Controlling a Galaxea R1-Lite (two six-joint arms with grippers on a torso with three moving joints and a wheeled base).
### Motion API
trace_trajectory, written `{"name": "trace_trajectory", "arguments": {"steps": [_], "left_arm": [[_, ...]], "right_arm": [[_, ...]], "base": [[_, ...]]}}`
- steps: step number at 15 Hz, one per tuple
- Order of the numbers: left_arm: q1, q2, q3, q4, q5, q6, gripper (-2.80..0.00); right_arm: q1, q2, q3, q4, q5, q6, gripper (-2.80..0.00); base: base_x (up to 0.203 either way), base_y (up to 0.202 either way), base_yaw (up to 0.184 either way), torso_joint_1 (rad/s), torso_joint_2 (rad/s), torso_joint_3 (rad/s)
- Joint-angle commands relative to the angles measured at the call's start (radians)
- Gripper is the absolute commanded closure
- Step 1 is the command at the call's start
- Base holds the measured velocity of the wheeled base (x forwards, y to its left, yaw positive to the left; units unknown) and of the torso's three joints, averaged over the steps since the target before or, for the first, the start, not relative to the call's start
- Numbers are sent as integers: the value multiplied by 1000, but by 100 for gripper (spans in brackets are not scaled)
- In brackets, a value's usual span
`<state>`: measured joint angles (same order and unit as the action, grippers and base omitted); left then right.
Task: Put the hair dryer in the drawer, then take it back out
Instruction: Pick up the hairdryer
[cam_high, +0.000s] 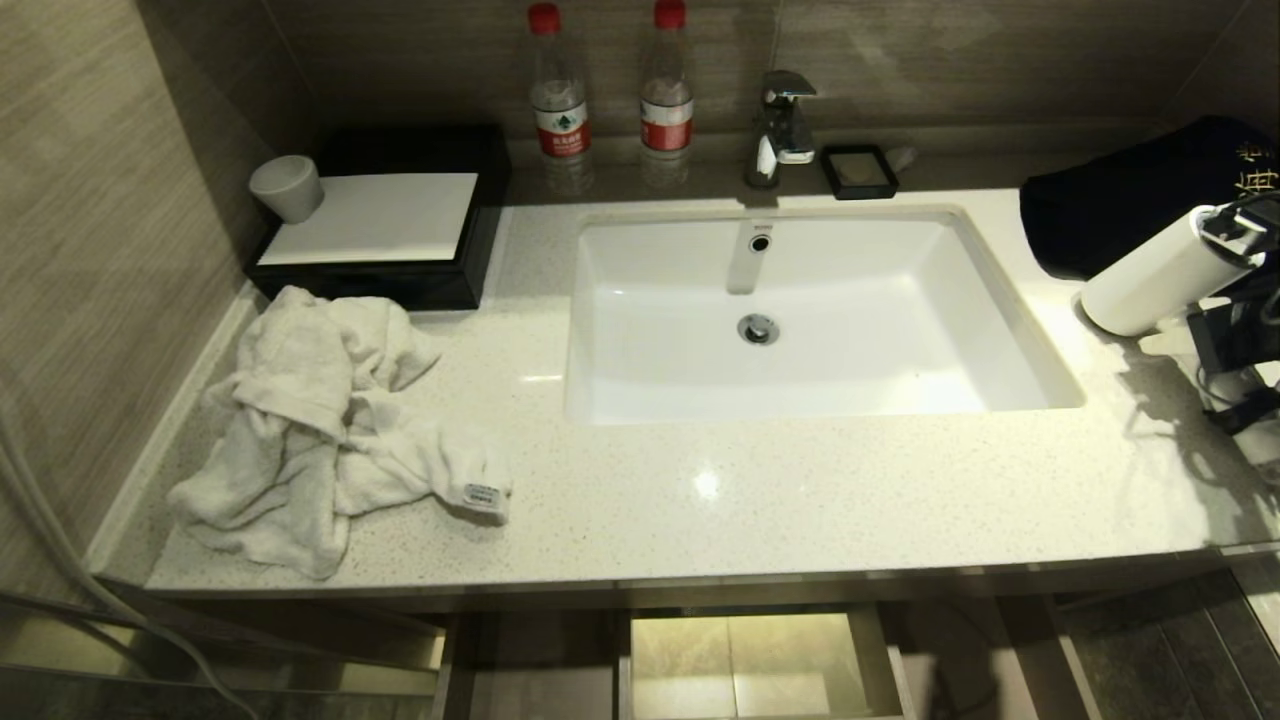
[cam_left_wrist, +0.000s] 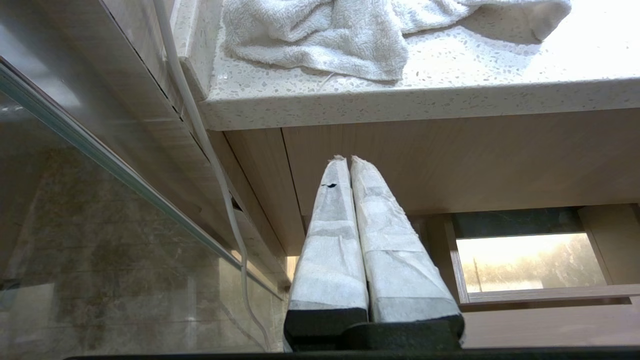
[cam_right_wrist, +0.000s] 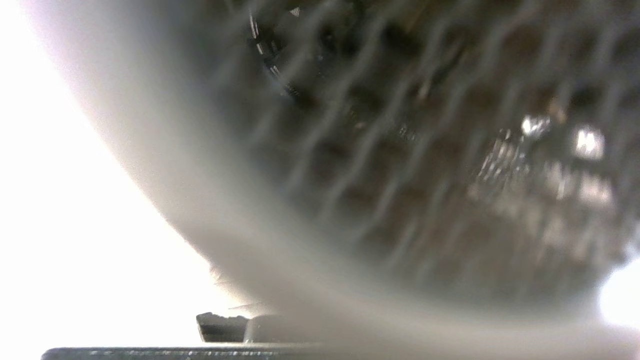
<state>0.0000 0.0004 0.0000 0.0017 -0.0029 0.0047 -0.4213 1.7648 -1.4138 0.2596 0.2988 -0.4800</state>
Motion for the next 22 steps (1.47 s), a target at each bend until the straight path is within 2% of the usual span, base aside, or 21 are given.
{"name": "trace_trajectory", "arguments": {"steps": [1,6,10,13,22], "left_arm": [[0,1,2,0,0,0,0],[0,1,1,0,0,0,0],[0,1,2,0,0,0,0],[0,1,0,0,0,0,0],[0,1,2,0,0,0,0]], "right_arm": [[8,-97,23,12,2,-4,0],[34,-357,191,53,0,-5,0],[60,-519,397,82,-3,-4,0],[64,-588,459,156,-3,-2,0],[79,-772,609,161,-4,6,0]], "base": [[0,0,0,0,0,0],[0,0,0,0,0,0],[0,0,0,0,0,0],[0,0,0,0,0,0],[0,0,0,0,0,0]]}}
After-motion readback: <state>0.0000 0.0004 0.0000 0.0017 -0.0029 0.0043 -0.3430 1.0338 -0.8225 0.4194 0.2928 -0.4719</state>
